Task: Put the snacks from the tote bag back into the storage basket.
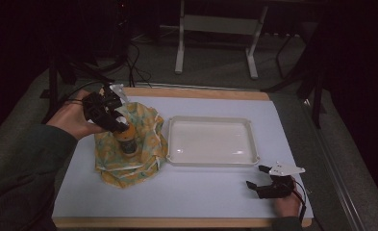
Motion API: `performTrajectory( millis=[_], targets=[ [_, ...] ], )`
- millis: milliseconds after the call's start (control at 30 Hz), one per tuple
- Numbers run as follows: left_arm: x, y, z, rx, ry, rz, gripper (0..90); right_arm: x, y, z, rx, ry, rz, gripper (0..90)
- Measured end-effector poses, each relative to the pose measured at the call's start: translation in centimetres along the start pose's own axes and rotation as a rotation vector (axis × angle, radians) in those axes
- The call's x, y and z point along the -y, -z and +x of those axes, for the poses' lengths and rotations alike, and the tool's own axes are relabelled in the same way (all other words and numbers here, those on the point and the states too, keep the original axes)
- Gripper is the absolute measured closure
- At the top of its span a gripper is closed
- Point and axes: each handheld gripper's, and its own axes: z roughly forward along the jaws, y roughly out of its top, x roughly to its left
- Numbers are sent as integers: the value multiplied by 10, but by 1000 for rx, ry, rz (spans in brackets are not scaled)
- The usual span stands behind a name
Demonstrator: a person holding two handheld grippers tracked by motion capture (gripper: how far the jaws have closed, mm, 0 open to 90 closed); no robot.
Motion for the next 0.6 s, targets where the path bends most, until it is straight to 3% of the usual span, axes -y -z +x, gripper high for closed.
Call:
performTrajectory(
  millis=[600],
  targets=[
    [-14, 8, -7, 1, -36, -9, 589, 0, 0, 0, -1, -2, 0, 155]
  ],
)
